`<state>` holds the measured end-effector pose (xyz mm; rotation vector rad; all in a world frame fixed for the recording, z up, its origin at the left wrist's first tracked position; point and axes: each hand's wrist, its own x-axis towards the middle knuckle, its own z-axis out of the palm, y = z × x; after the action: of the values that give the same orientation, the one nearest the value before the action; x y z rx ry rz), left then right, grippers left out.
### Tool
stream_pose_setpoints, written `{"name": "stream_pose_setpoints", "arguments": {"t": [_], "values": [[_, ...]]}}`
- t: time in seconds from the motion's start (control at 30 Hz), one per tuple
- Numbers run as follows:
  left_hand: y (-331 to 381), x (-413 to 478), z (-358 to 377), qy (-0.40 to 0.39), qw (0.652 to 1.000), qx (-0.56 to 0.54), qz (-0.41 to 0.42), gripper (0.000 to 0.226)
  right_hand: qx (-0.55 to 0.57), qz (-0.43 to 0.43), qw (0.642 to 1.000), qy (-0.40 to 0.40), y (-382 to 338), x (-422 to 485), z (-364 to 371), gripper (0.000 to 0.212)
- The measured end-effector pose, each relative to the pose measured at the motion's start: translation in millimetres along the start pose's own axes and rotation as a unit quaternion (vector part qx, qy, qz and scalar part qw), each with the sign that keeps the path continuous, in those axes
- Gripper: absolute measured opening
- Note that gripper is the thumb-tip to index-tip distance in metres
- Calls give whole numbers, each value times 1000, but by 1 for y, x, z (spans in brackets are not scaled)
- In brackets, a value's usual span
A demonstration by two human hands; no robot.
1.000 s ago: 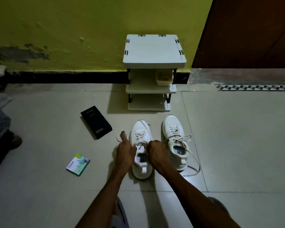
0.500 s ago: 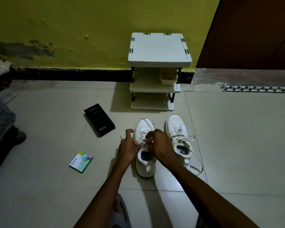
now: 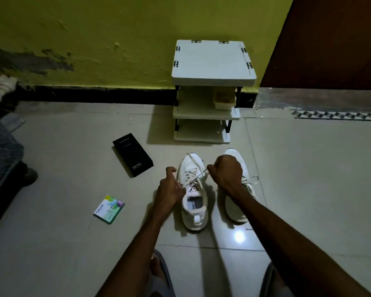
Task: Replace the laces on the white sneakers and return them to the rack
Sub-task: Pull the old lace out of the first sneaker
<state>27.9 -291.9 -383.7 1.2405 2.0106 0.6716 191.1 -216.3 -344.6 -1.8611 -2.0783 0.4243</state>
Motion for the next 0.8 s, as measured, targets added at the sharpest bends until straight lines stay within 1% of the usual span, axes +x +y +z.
{"name": "stream_pose_setpoints", "arguments": {"t": [0.03,0.07,0.1,0.13,0.17,0.23,0.27,0.33,0.4,0.57,0.73,0.8], "values": [[1,0,1,-6,1000,-5,1,70,21,51,998,-14,7,-1,-1,27],[2,0,2,-11,1000,-6,1,71,19,70,997,-33,10,-4,0,24],[3,0,3,-12,1000,-6,-1,72,9,64,997,-49,12,-8,3,19],[4,-1,3,-11,1000,-7,-2,72,5,44,997,-57,10,-12,5,15],[3,-1,4,-8,1000,-9,1,73,13,13,998,-60,7,-15,8,20],[4,-1,3,-6,1000,-16,5,74,19,-62,995,-69,0,-18,10,37],[4,-2,3,-7,1000,-15,6,75,-3,-103,992,-73,-4,-19,11,39],[6,-2,3,-8,1000,-13,6,76,-89,-187,974,-90,-14,-21,12,33],[7,-2,4,-5,1000,-9,0,72,-158,-236,953,-105,-22,-26,16,27],[8,-2,3,-4,1000,-2,-18,67,-203,-248,941,-107,-28,-28,27,27],[10,-2,3,-7,1000,-1,-14,65,-187,-261,942,-95,-28,-22,28,27],[11,-2,4,-6,1000,5,-14,65,-170,-257,949,-63,-27,-17,20,27]]}}
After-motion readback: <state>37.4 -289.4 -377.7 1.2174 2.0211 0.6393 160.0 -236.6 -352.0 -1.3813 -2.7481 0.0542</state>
